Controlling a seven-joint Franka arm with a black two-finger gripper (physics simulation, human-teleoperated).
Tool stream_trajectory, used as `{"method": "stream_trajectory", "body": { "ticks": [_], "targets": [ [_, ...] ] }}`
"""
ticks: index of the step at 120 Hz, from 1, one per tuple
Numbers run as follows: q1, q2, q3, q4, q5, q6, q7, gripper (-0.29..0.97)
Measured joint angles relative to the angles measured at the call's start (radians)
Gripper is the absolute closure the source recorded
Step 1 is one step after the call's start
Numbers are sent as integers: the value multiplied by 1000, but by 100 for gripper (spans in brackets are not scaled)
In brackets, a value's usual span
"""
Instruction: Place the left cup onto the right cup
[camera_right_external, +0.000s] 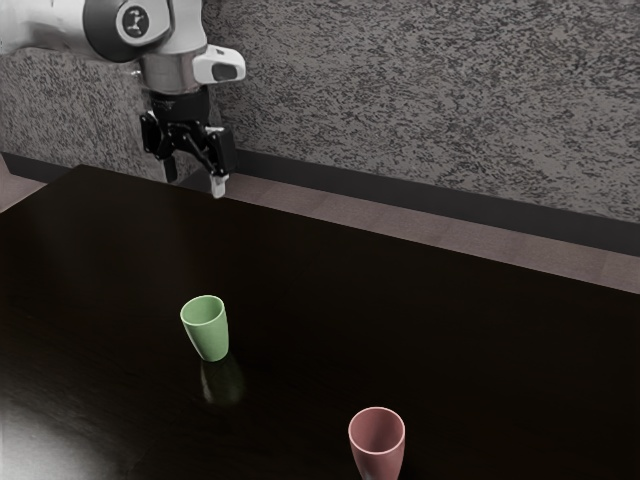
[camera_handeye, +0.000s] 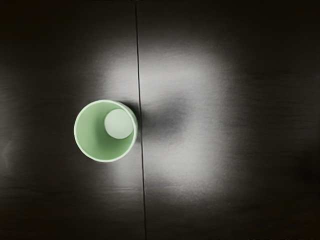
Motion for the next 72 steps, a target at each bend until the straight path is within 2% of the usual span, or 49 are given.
{"method": "stream_trajectory", "body": {
  "ticks": [28,72],
  "targets": [
    [-23,4,1,-1,0,5,1,0],
    [-3,24,1,-58,0,60,1,0]
  ]
}}
